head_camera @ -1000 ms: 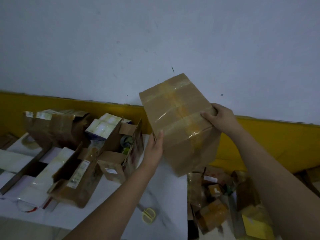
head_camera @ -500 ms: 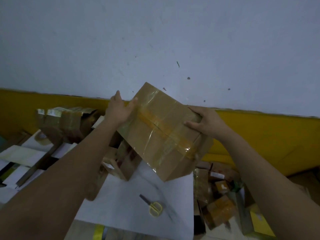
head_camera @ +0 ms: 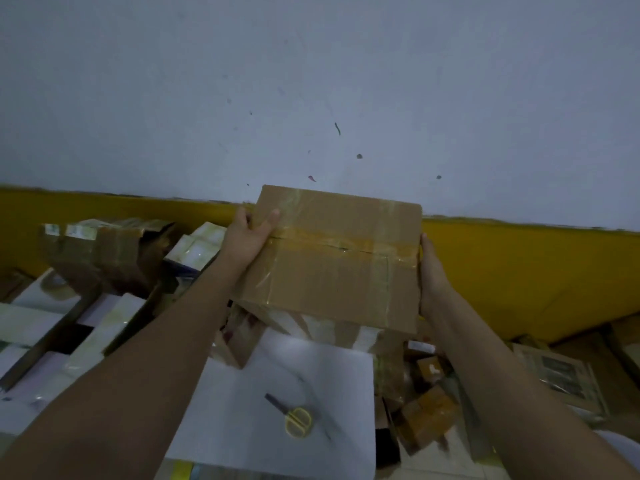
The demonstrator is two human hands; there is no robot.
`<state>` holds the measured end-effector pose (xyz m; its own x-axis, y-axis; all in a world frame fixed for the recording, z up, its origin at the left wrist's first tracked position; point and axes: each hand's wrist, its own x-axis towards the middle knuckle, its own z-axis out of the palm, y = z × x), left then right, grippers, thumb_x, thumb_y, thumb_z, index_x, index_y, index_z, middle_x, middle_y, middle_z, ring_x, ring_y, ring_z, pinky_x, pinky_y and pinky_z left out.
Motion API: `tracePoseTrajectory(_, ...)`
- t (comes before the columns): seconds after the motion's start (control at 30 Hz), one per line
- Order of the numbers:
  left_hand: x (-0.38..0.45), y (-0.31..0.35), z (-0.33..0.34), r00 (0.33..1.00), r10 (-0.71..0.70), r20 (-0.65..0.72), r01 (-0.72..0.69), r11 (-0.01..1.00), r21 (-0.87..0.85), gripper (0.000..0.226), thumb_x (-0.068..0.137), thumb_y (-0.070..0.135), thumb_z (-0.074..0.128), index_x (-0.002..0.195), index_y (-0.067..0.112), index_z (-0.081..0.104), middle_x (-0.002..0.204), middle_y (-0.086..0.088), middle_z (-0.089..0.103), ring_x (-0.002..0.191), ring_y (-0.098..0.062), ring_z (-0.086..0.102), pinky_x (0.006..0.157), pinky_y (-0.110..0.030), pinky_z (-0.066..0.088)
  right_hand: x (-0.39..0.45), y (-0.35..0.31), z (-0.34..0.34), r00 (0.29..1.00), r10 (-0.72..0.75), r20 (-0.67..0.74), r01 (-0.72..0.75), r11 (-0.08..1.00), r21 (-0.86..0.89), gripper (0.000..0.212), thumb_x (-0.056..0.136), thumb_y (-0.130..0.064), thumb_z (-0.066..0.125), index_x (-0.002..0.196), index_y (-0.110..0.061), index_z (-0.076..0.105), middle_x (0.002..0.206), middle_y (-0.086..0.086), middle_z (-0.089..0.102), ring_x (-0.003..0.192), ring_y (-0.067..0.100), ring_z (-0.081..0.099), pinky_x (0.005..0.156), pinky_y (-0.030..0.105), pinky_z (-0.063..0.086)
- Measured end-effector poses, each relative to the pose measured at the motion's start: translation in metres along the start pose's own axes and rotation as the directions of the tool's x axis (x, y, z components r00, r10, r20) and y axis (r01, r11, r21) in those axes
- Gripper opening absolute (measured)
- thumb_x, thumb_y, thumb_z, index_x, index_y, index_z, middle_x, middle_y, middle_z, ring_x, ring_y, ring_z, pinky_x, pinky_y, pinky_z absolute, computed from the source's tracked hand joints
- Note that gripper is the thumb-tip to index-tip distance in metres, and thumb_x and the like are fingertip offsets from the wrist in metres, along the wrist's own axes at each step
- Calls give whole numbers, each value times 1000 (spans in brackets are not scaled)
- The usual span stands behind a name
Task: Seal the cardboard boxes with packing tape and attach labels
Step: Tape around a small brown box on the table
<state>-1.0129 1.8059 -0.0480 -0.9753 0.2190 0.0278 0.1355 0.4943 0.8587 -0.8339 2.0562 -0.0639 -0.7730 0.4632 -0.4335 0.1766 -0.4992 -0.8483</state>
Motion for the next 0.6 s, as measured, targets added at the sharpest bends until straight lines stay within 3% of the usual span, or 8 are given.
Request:
tracePoseTrajectory(0.1, -5, 1, 3, 998, 23, -57, -24, 1000, -19, 53, 93, 67, 48, 103, 15, 49, 88, 4, 52, 80, -11, 52, 63, -26, 38, 5, -2, -8, 996, -83, -7, 82, 991, -104, 68, 98, -69, 25, 119, -22, 69, 101, 10, 76, 90, 26, 74, 78, 40, 58)
tracePoseTrajectory(0.27, -20, -6, 14, 992, 48, -118, -70, 979, -192, 39, 103, 52, 40, 114, 16, 45, 95, 11, 54, 87, 0, 52, 69, -21, 39, 10, 2, -26, 987, -157, -29, 150, 972, -181, 63, 97, -69, 23, 105, -27, 70, 88, 3, 78, 84, 22, 74, 77, 38, 57)
tracePoseTrajectory(0.33, -22, -17, 20, 998, -46, -41, 31, 950, -311, 53, 99, 65, 35, 122, 18, 41, 107, 11, 55, 98, -2, 53, 80, -26, 45, 13, 11, -38, 988, -150, -45, 141, 977, -161, 62, 98, -68, 26, 103, -27, 72, 94, 6, 77, 94, 28, 72, 83, 44, 56)
tracePoseTrajectory(0.4, -22, -36, 28, 974, -213, 80, 226, 867, -444, 88, 80, 90, 35, 138, 25, 42, 129, 5, 58, 117, -15, 57, 98, -44, 50, 21, 25, -54, 995, -81, -52, 75, 991, -114, 65, 95, -72, 30, 121, -25, 67, 118, 10, 71, 108, 34, 66, 90, 50, 53)
tracePoseTrajectory(0.43, -22, -48, 33, 947, -291, 133, 318, 804, -503, 96, 73, 95, 36, 142, 28, 45, 134, 1, 60, 119, -21, 59, 100, -49, 50, 23, 31, -61, 997, -42, -65, 37, 995, -88, 69, 93, -75, 31, 129, -25, 62, 128, 10, 65, 115, 37, 61, 94, 53, 51)
tracePoseTrajectory(0.53, -38, -64, 39, 853, -428, 298, 518, 629, -580, 79, 85, 84, 38, 130, 23, 61, 117, -8, 72, 108, -28, 69, 92, -47, 56, 29, 37, -74, 996, 69, -61, -76, 990, -121, 76, 83, -84, 35, 123, -25, 64, 130, 19, 61, 127, 47, 48, 108, 62, 39)
tracePoseTrajectory(0.6, -47, -72, 41, 818, -398, 416, 575, 604, -552, 64, 95, 70, 40, 127, 20, 66, 115, -12, 74, 109, -31, 69, 92, -47, 55, 31, 37, -75, 990, 142, 4, -137, 964, -229, 76, 79, -85, 42, 120, -26, 67, 121, 18, 68, 118, 44, 59, 103, 60, 45)
